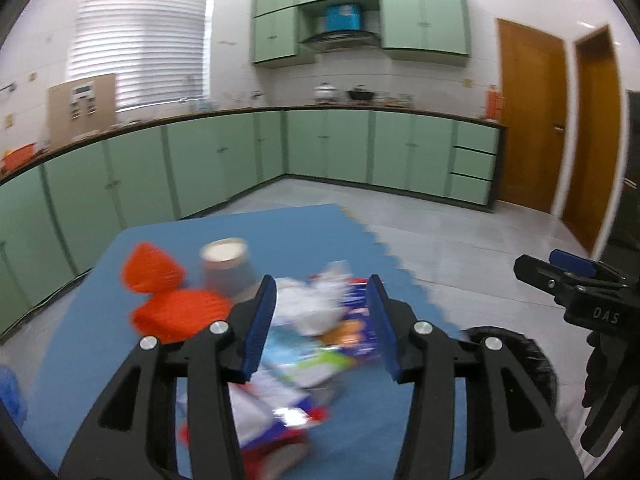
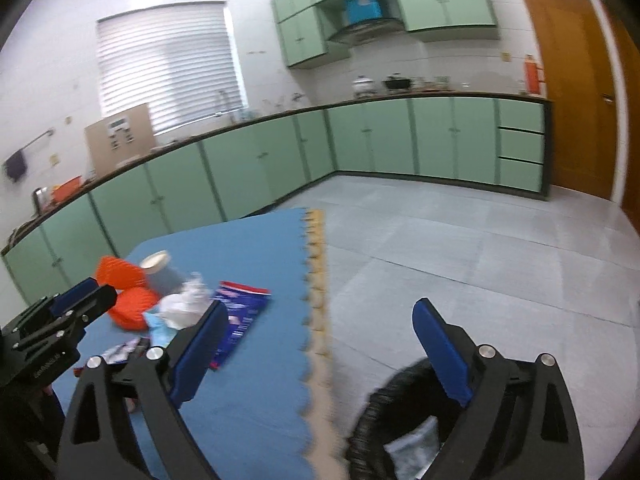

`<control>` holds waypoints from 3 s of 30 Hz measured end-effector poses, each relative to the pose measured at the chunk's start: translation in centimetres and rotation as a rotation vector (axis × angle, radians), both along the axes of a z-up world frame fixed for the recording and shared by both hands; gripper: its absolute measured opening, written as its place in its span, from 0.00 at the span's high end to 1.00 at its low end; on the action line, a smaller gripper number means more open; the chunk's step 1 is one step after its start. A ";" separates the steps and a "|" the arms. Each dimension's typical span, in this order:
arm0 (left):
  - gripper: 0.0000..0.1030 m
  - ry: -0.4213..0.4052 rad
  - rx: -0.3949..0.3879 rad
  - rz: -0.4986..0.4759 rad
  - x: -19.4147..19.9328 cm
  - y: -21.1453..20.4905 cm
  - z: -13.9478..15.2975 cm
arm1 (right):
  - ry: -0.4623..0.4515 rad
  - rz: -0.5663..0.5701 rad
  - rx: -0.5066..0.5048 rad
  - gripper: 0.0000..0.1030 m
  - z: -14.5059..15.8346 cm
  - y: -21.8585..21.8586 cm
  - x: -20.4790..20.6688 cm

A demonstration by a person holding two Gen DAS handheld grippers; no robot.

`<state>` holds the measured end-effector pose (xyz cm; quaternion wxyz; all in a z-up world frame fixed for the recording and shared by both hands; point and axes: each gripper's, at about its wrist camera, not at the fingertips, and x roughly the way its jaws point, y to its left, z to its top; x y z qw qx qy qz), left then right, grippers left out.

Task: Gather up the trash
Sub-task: 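Return both grippers to the table above the remaining trash, then grasp the white tissue with the right gripper while the left approaches the orange net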

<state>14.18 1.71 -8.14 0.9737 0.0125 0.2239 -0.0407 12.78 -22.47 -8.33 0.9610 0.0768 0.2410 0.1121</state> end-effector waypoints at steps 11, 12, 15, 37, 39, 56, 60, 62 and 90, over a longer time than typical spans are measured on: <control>0.56 0.010 0.005 0.176 0.5 8.2 -1.1 | -0.009 0.181 -0.057 0.12 -1.3 11.3 4.6; 0.56 0.010 0.003 0.185 0.4 8.6 -1.3 | 0.000 0.188 -0.061 0.12 -1.6 12.1 5.2; 0.56 0.015 0.000 0.204 0.5 9.9 -1.6 | 0.031 0.193 -0.070 0.12 -2.5 13.7 6.8; 0.56 0.057 -0.025 0.209 3.1 11.3 -2.9 | 0.197 0.290 -0.123 0.81 -5.4 17.3 10.2; 0.55 0.055 -0.024 0.203 3.3 11.2 -2.8 | 0.198 0.300 -0.118 0.90 -5.3 17.4 10.1; 0.54 0.029 -0.028 0.186 4.9 10.4 -0.3 | 0.147 0.305 -0.045 0.95 -1.8 14.4 10.4; 0.54 0.034 -0.026 0.181 5.1 10.1 -0.4 | 0.241 0.351 -0.068 0.86 -3.7 14.5 10.6; 0.54 0.036 -0.023 0.181 5.1 10.0 -0.6 | 0.243 0.357 -0.071 0.68 -4.1 14.7 10.1; 0.54 0.064 -0.033 0.152 6.7 9.2 -0.7 | 0.166 0.345 -0.012 0.91 -1.2 13.5 11.0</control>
